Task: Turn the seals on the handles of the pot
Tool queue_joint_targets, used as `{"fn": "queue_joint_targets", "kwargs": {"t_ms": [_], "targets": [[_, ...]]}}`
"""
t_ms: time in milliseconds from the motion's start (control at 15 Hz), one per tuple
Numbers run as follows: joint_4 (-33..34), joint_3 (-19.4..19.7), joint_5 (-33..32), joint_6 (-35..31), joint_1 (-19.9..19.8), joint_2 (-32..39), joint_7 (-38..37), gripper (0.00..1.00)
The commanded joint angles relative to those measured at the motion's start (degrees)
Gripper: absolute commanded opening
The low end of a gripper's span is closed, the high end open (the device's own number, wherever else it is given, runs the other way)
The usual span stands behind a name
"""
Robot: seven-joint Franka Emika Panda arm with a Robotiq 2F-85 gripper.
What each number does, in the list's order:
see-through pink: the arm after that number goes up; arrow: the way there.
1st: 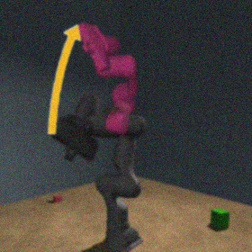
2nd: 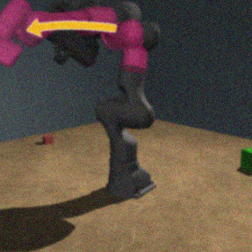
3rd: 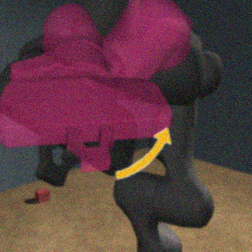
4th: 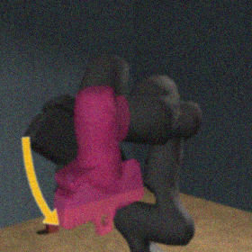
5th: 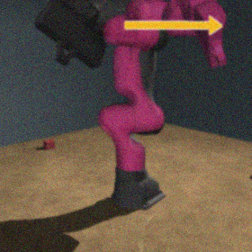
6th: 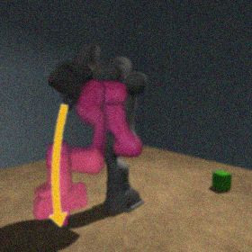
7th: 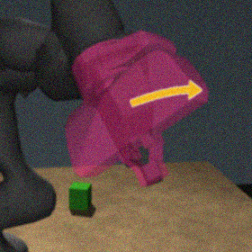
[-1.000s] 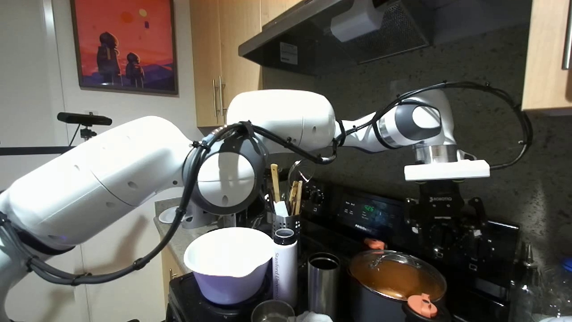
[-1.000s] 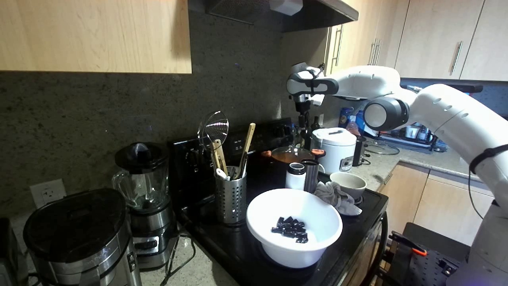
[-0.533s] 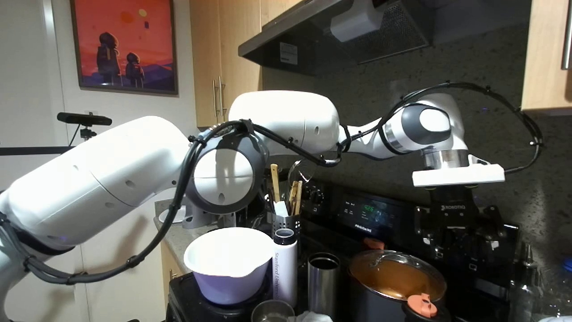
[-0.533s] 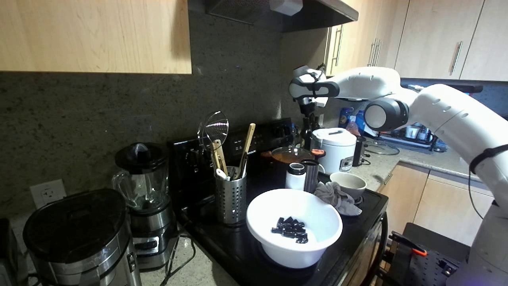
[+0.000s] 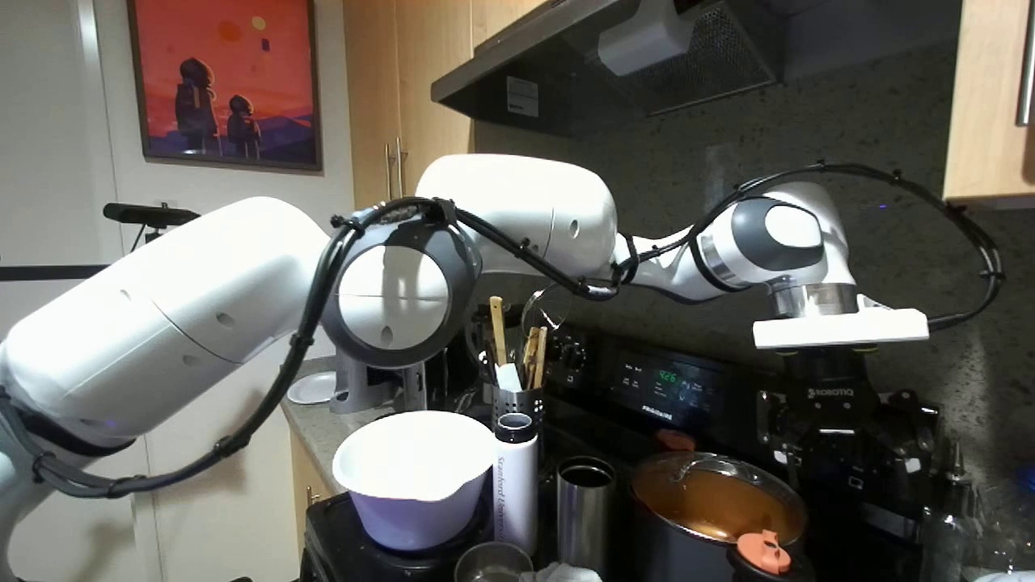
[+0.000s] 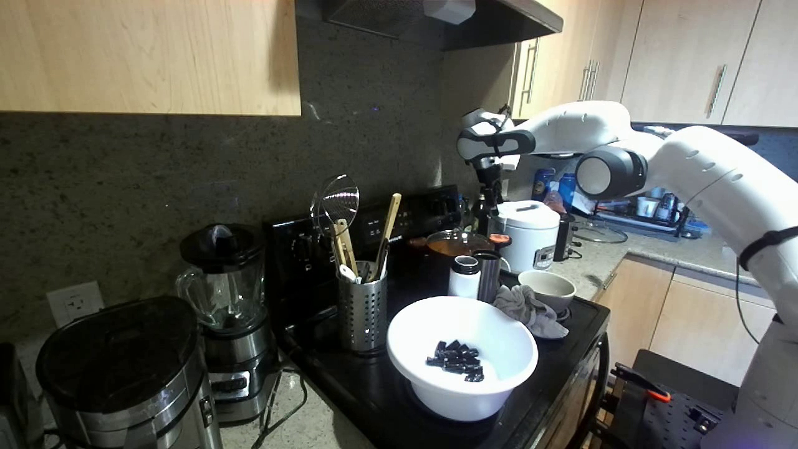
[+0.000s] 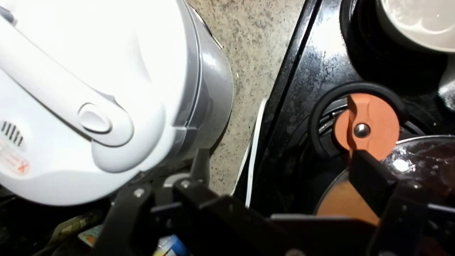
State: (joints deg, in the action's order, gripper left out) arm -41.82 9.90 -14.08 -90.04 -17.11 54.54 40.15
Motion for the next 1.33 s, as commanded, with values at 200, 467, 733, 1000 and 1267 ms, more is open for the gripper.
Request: {"fn": "queue_joint_targets", "kwargs": {"t_ms": [200,467,733,1000,1267], "targets": [[-20.01,-0.25,-1.65,-6.84,0.08,-11.09,1.08,1.0],[-29.29,-0.55,-0.79,-10.91,0.09,-15.8,-0.81,1.0],[-38.96,-1.21,0.23,-15.01,0.19,-20.48,-1.69,1.0],[-46.51,-2.75,1.15,-19.19,-0.06,-24.05,-1.17,1.0],[-47.39,-4.53,3.58,-20.84,0.39,-24.9,-1.08,1.0]]}}
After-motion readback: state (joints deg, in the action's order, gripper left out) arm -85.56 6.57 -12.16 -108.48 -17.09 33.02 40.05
